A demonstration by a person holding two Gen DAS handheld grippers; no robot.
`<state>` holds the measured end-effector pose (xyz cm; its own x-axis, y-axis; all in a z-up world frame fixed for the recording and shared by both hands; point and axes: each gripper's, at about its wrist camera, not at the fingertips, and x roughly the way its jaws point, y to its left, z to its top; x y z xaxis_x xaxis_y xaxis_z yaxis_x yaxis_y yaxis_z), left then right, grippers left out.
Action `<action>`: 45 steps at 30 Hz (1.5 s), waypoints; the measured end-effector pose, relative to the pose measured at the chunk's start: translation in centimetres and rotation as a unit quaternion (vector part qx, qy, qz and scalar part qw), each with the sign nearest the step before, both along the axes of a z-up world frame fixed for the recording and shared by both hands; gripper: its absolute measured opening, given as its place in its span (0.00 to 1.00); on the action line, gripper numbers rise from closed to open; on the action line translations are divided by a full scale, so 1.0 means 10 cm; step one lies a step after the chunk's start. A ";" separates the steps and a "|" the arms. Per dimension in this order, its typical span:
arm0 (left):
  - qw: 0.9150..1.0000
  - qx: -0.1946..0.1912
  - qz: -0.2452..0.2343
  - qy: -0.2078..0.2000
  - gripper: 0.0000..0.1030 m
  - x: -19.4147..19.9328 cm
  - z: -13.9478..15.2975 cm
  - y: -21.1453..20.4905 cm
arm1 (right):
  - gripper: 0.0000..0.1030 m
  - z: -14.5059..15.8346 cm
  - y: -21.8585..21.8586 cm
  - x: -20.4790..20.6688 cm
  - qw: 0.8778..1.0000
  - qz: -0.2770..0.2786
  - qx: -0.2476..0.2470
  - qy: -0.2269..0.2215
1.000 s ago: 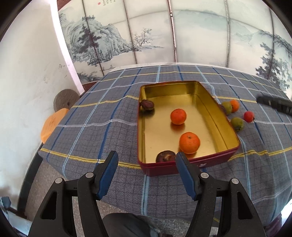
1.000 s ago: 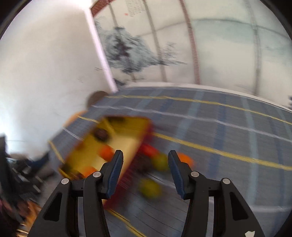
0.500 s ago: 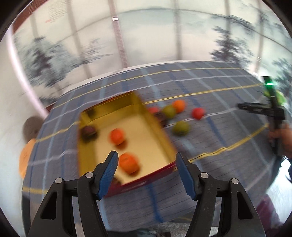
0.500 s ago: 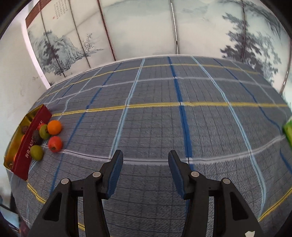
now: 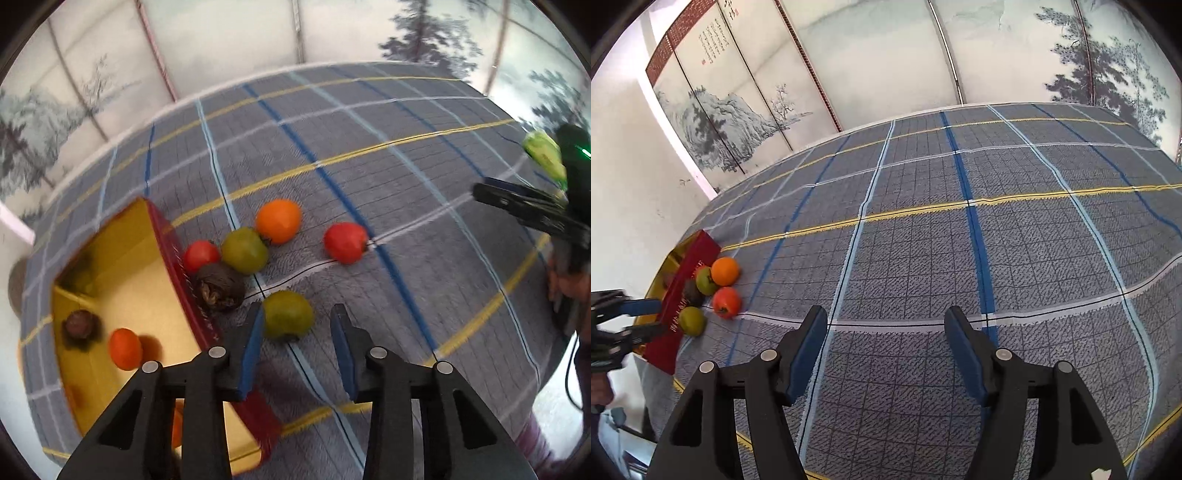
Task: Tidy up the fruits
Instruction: 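Reach the left gripper to the green persimmon and grasp it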
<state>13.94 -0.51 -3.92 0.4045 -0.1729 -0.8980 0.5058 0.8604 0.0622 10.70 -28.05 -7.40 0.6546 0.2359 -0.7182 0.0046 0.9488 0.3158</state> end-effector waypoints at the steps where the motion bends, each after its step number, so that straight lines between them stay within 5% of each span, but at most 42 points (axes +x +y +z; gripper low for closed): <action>1: 1.000 0.003 0.008 0.004 0.36 0.04 -0.05 0.01 | 0.62 0.00 0.00 0.01 1.000 0.002 0.001 0.000; 17: 0.998 0.059 0.004 -0.022 0.36 0.22 -0.33 -0.07 | 0.68 0.02 -0.02 -0.01 1.000 0.011 0.017 -0.008; 22: 0.999 0.010 0.018 -0.028 0.34 0.16 -0.25 0.01 | 0.69 0.01 -0.03 -0.01 1.000 0.009 0.018 -0.005; 29: 0.990 -0.091 0.074 -0.072 0.34 -0.32 0.32 0.23 | 0.69 0.02 0.04 0.00 1.000 0.021 0.006 -0.004; 34: 0.983 -0.138 0.100 -0.062 0.34 -0.56 0.50 0.46 | 0.65 0.15 0.53 -0.01 0.993 0.118 0.000 -0.024; 39: 0.979 -0.146 0.124 -0.063 0.34 -0.72 0.57 0.66 | 0.61 0.26 1.13 0.14 0.978 0.202 -0.026 -0.036; 45: 0.975 -0.141 0.153 -0.078 0.34 -0.84 0.63 0.93 | 0.54 0.15 1.52 0.40 0.970 0.236 -0.056 -0.018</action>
<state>5.52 8.75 2.34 0.6043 -0.2540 -0.7552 0.2267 0.9635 -0.1426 14.71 -12.85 -5.94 0.5186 0.4367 -0.7351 -0.4475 0.8712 0.2019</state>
